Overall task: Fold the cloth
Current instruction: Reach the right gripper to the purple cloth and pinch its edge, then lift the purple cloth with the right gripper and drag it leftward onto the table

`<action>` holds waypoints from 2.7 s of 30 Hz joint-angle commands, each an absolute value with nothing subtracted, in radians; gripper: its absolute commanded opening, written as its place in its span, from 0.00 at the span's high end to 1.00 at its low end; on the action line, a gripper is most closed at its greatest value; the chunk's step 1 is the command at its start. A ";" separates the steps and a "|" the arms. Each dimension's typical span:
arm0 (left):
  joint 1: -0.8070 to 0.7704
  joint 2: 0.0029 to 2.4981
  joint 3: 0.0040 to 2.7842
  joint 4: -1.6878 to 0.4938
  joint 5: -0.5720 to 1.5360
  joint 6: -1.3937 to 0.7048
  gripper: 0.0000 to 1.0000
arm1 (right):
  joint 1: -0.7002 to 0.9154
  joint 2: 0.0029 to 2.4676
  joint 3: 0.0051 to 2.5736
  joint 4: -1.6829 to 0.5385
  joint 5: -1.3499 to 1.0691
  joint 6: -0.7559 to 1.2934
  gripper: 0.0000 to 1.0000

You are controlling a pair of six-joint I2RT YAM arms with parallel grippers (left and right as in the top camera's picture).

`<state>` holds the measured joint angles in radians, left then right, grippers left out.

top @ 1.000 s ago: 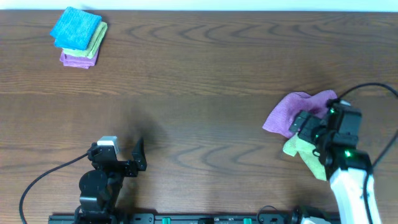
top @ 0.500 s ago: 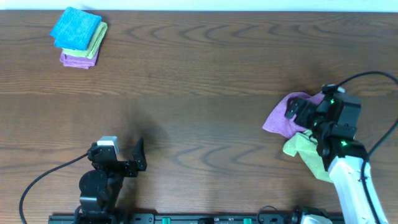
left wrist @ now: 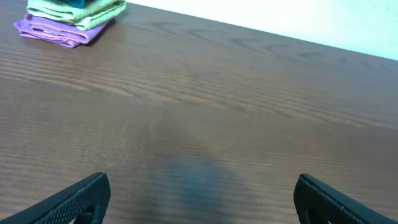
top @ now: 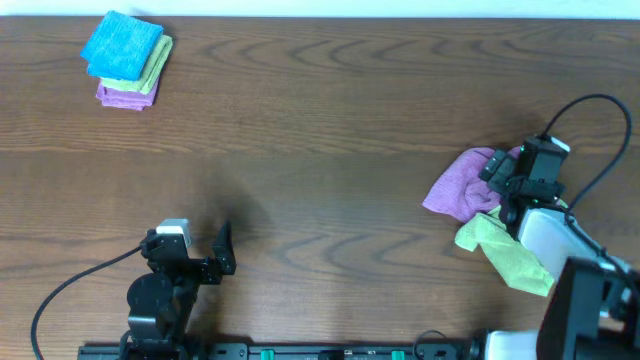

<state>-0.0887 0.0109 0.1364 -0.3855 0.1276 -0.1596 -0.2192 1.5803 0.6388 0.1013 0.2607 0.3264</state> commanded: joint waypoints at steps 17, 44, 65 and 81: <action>-0.084 0.004 0.115 -0.388 0.124 -0.160 0.05 | -0.247 1.517 0.853 0.112 -0.068 0.388 0.98; -0.084 0.004 0.115 -0.389 0.124 -0.160 0.05 | 0.311 1.417 1.251 -0.105 -0.582 0.493 0.98; -0.084 0.004 0.115 -0.388 0.124 -0.160 0.05 | 0.640 1.573 1.242 -0.621 -0.133 0.234 0.99; -0.084 0.004 0.115 -0.388 0.124 -0.160 0.05 | 0.726 1.958 1.242 -0.405 0.074 0.336 0.99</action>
<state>-0.0887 0.0109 0.1360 -0.3851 0.1276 -0.1596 0.7341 1.9064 1.2480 -0.4259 0.0284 0.3153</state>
